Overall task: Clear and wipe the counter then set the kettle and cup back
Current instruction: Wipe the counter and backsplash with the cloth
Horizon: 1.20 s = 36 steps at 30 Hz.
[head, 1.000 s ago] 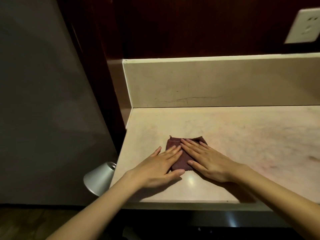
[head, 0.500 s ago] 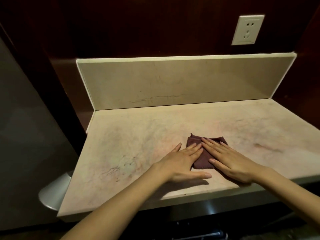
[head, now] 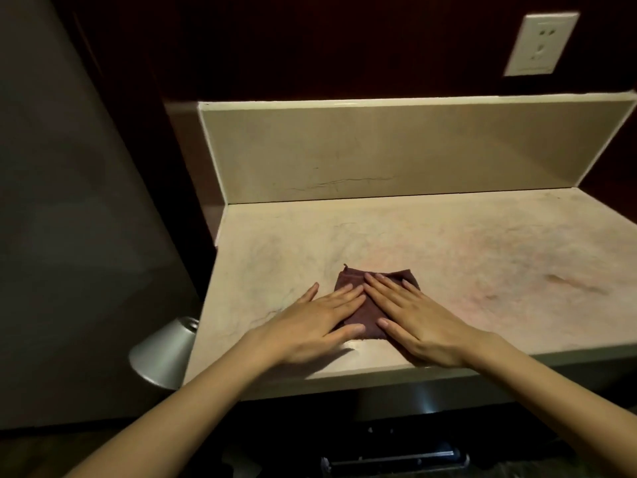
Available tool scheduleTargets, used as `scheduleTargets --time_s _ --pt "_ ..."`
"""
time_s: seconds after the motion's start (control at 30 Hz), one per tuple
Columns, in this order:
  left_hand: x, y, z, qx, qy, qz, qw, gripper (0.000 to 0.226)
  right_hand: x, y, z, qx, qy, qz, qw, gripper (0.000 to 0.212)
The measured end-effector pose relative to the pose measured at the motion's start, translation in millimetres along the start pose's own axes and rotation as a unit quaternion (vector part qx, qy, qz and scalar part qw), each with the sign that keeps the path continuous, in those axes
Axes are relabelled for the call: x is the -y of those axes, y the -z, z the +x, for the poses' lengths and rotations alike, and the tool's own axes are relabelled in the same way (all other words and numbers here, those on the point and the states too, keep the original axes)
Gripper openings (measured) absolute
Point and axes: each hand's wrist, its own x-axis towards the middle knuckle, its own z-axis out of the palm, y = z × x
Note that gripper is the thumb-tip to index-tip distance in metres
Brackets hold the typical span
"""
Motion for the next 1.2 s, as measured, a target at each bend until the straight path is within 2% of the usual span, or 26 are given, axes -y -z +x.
scheduleTargets --time_s 0.17,0.3,0.47,0.6,0.7,0.87,1.0,1.13,1.2 --pt "43.3 -3.6 -70.6 -0.018 0.054 -0.013 0.998 0.053 66.6 -8.7 40.9 0.006 0.057 0.003 0.998 0.072" --pt "69.0 -3.4 -125.1 -0.023 0.08 -0.021 0.996 0.062 118.3 -18.9 66.1 0.003 0.093 0.002 0.996 0.077" --pt "82.6 -1.3 -176.1 -0.018 0.105 -0.012 0.994 0.051 165.9 -31.6 81.2 0.004 0.115 -0.002 0.993 0.075" --pt "85.1 -2.8 -195.3 -0.014 0.116 0.004 0.993 0.063 190.5 -36.6 85.4 -0.012 0.119 -0.002 0.993 0.07" --pt "79.3 2.4 -192.3 -0.019 0.106 0.046 0.993 0.074 190.8 -37.4 84.4 -0.016 0.117 -0.004 0.993 0.069" --pt "66.1 -2.5 -178.4 -0.031 0.092 0.054 0.994 0.072 173.9 -33.3 71.5 -0.003 0.11 -0.005 0.994 0.077" --pt "47.0 -18.4 -152.8 -0.049 0.083 0.04 0.995 0.073 143.3 -29.1 49.1 -0.006 0.101 -0.011 0.995 0.075" --pt "24.4 -22.3 -116.9 -0.069 0.047 0.109 0.991 0.071 106.8 -24.3 25.0 -0.01 0.081 -0.018 0.996 0.074" --pt "12.5 -27.2 -94.8 -0.077 0.031 0.077 0.994 0.078 87.7 -20.8 11.0 -0.01 0.071 -0.023 0.997 0.074"
